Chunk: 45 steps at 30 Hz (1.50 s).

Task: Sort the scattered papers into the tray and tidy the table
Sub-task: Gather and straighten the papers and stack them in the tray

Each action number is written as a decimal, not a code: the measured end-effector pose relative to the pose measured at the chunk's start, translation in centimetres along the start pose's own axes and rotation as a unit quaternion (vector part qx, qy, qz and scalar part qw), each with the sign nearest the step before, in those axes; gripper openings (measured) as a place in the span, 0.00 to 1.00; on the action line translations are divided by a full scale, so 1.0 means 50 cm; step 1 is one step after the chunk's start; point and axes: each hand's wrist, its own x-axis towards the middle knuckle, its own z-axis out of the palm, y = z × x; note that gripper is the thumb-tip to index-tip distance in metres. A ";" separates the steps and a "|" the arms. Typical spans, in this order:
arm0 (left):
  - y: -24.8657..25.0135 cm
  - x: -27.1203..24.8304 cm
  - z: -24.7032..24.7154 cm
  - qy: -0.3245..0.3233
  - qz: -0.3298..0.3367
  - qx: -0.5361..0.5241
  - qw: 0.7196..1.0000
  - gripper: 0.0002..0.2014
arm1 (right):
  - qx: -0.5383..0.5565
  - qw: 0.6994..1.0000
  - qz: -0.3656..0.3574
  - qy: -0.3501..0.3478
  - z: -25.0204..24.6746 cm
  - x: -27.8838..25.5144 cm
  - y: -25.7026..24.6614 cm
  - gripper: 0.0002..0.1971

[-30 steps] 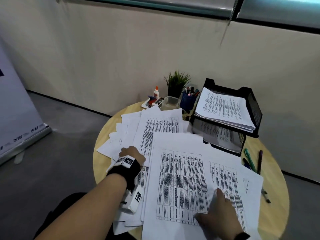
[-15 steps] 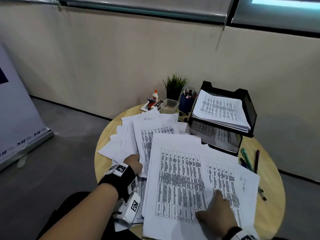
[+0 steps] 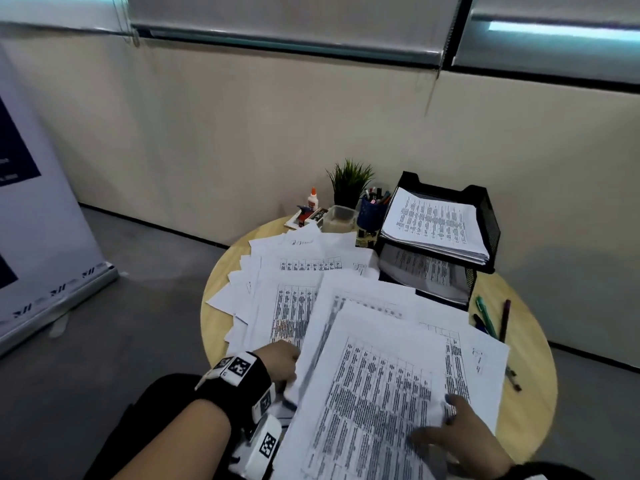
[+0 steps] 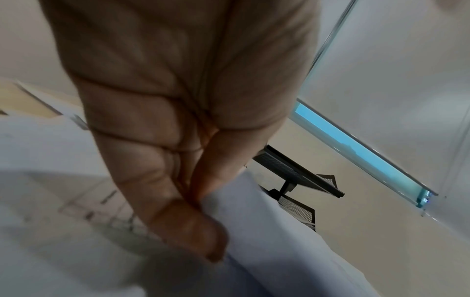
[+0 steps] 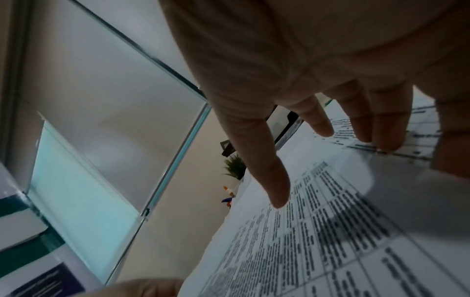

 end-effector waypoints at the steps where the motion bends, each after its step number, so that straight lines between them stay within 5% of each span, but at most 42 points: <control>1: 0.003 0.005 0.007 0.015 -0.007 -0.051 0.999 0.05 | -0.002 1.000 -0.005 -0.006 0.007 0.002 0.003 0.75; 4: 0.007 0.009 0.022 0.053 -0.026 -0.157 0.986 0.19 | 0.014 1.000 -0.017 0.022 0.022 0.003 0.004 0.62; 11: -0.012 0.011 0.042 0.040 0.015 -0.232 0.972 0.20 | 0.117 0.989 -0.030 0.083 0.013 0.018 0.011 0.43; 13: -0.011 0.009 0.038 0.039 0.033 -0.284 0.957 0.17 | 0.159 0.981 -0.044 0.099 0.009 0.011 0.002 0.44; 17: -0.015 0.006 0.040 0.020 0.038 -0.447 0.893 0.17 | 0.278 0.959 -0.027 0.045 0.014 0.026 0.003 0.64; 20: -0.008 0.006 0.039 -0.011 0.060 -0.485 0.872 0.13 | 0.319 0.948 -0.010 0.007 0.011 0.026 0.002 0.44; 25: -0.007 0.003 0.032 -0.019 0.088 -0.528 0.845 0.22 | 0.318 0.947 -0.031 0.039 0.018 0.040 0.010 0.51; 27: -0.006 0.002 0.026 -0.019 0.089 -0.547 0.832 0.21 | 0.355 0.933 -0.056 0.012 0.013 0.025 -0.004 0.36; 30: -0.005 0.003 0.031 0.010 0.084 -0.503 0.860 0.12 | 0.377 0.921 -0.073 -0.061 0.010 0.017 -0.012 0.21; 32: -0.010 0.009 0.033 0.111 0.061 -0.365 0.922 0.05 | 0.368 0.925 -0.072 -0.060 0.012 0.023 -0.008 0.22; 34: -0.029 0.022 0.027 0.210 0.023 -0.235 0.949 0.05 | 0.346 0.937 -0.056 -0.013 0.010 0.032 0.000 0.16; 36: -0.055 0.038 0.015 0.259 -0.072 -0.131 0.954 0.17 | 0.324 0.945 -0.045 0.030 0.009 0.036 0.004 0.13; 39: -0.088 0.051 -0.005 0.238 -0.177 -0.116 0.948 0.30 | 0.294 0.952 -0.056 0.063 0.004 0.040 0.011 0.10; 45: -0.106 0.059 -0.014 0.236 -0.200 -0.116 0.944 0.19 | 0.277 0.956 -0.068 0.066 -0.013 0.021 -0.001 0.06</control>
